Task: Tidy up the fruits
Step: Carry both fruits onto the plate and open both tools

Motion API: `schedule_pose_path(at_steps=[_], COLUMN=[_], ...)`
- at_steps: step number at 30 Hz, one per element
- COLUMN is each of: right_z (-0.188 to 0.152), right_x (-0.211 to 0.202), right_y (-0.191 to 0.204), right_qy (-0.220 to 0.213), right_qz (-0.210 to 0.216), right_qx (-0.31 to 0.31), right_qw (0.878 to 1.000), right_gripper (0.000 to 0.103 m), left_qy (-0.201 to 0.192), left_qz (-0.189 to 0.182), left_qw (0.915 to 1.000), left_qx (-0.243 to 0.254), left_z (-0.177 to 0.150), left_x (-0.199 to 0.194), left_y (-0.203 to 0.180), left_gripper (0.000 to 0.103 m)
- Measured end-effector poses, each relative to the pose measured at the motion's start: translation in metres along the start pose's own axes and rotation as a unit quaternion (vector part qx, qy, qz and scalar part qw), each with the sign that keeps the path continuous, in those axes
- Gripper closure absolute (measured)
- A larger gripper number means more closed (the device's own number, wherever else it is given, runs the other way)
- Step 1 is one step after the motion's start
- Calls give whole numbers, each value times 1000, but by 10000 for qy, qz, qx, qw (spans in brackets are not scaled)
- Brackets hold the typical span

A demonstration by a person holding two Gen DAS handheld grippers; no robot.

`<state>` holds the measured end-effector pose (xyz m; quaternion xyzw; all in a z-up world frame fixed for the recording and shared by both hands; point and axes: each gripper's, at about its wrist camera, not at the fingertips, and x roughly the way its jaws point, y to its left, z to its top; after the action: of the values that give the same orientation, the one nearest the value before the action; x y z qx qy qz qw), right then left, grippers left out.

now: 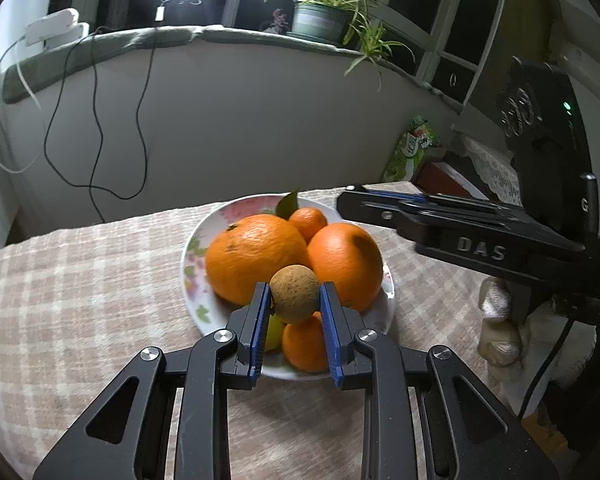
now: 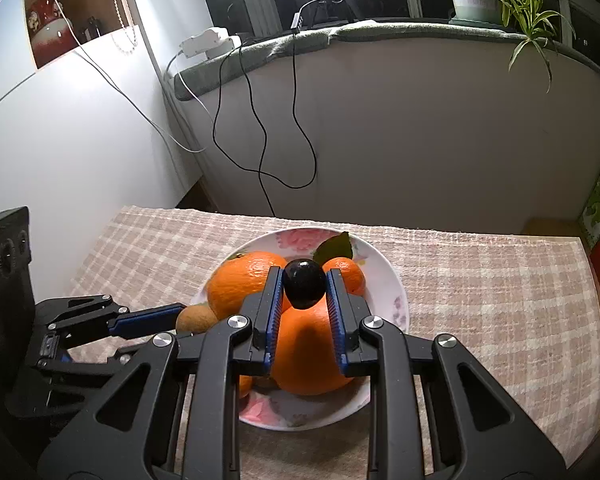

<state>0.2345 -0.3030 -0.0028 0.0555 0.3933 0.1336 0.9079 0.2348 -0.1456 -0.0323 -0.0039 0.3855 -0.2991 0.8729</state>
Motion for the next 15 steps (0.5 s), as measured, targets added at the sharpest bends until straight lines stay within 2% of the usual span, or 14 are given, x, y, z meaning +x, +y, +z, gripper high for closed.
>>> schedule_pose_path(at_steps=[15], right_z=[9], right_x=[20], right_y=[-8], right_qy=[130], right_qz=[109], right_qx=[59], right_qw=[9998], right_gripper=[80], left_qy=[95], left_qz=[104], left_qw=[9995], left_qx=[275], left_z=[3], left_x=[11], left_y=[-18], left_gripper=[79])
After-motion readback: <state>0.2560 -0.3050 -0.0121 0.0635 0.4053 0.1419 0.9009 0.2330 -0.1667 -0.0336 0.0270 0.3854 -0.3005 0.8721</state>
